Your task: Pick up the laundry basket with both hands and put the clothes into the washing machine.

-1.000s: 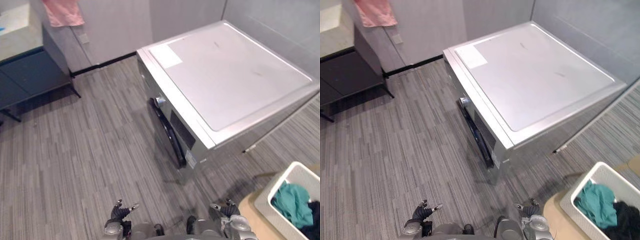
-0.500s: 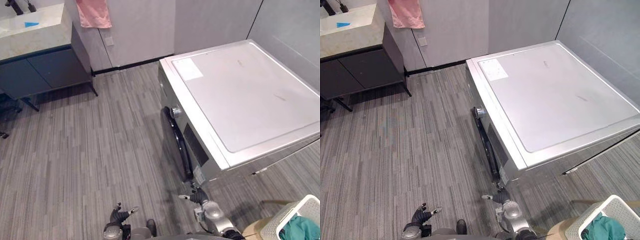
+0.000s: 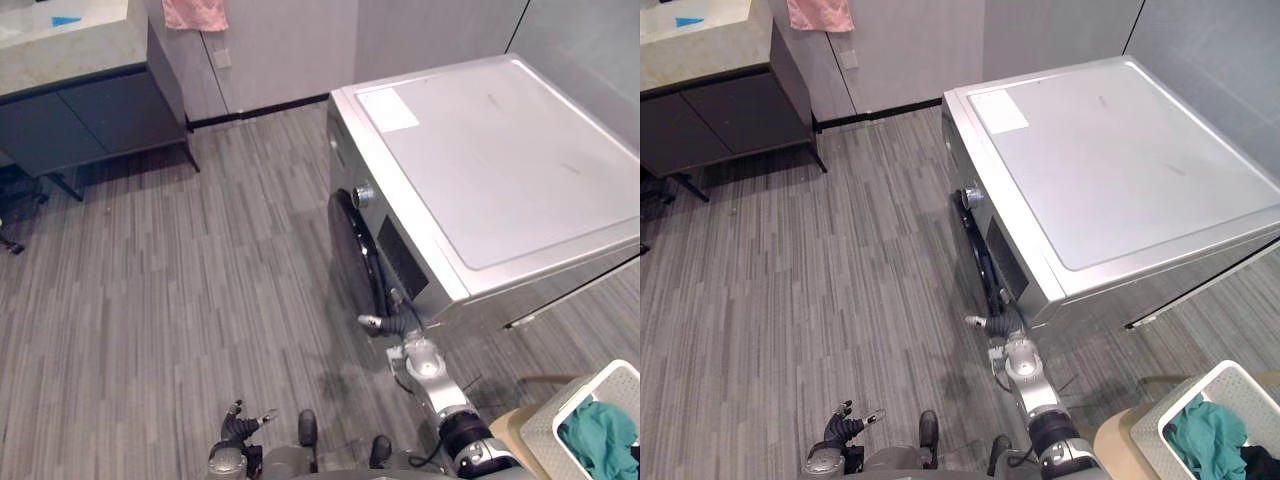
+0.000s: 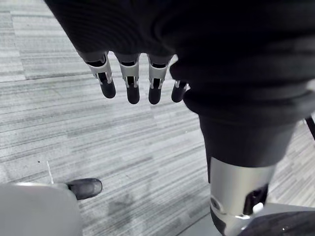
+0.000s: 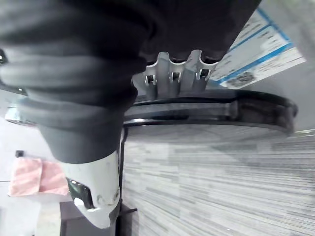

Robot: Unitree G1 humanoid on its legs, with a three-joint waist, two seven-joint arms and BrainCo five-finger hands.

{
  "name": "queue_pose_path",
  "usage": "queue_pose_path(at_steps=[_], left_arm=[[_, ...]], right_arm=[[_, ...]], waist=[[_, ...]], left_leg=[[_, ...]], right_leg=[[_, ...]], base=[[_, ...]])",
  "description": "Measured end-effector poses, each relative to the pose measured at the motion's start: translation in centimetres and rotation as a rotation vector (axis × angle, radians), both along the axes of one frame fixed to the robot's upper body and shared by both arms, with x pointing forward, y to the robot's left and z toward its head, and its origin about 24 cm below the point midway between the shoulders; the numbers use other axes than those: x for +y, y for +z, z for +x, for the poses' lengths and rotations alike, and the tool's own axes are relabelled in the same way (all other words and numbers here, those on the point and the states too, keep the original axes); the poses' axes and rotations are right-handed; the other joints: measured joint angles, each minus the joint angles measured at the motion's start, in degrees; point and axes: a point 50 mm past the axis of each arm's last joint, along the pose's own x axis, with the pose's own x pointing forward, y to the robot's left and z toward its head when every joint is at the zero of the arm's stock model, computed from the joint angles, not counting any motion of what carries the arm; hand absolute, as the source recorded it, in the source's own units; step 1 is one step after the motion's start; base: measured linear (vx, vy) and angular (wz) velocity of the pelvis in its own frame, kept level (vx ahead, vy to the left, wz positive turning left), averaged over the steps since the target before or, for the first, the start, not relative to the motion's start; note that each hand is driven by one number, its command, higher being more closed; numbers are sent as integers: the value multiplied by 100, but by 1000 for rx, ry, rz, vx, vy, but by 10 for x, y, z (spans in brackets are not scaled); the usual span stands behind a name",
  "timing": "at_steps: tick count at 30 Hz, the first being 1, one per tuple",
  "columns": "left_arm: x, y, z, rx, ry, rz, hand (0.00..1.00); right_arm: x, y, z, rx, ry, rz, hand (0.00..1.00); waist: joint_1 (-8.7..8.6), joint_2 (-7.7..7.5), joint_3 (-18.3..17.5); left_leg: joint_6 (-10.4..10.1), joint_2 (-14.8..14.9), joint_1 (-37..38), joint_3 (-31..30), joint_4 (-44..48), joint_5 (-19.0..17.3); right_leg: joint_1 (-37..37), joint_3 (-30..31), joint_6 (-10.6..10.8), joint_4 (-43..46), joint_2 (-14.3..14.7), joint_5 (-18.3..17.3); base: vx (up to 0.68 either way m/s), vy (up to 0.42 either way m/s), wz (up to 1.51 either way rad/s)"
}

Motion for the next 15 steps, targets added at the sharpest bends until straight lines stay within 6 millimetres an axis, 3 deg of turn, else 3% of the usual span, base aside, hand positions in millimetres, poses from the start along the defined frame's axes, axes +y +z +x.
queue_pose_path(at_steps=[4,8,15], left_arm=[[5,1,0,-3,8,25,0],[7,3,4,-18,13,33,0],[-4,18,32,-139,5,32,0]], right_arm=[[-1,15,6,-75,-51,7,0],[8,34,16,-152,-86,32,0],[14,66,31,-282,-185,28,0]], waist=[[151,38,79],[168,37,275],[177,20,634]], left_leg=[[-5,-45,-290,-19,88,12],[64,-72,-643,-34,313,59],[64,-115,-1166,-168,704,48]], right_leg=[[-307,-15,35,162,-72,-30],[-579,-74,69,284,-128,-60],[-1162,-181,-31,1011,-277,-379]], base=[[0,22,5],[77,-6,6],[-1,-32,14]])
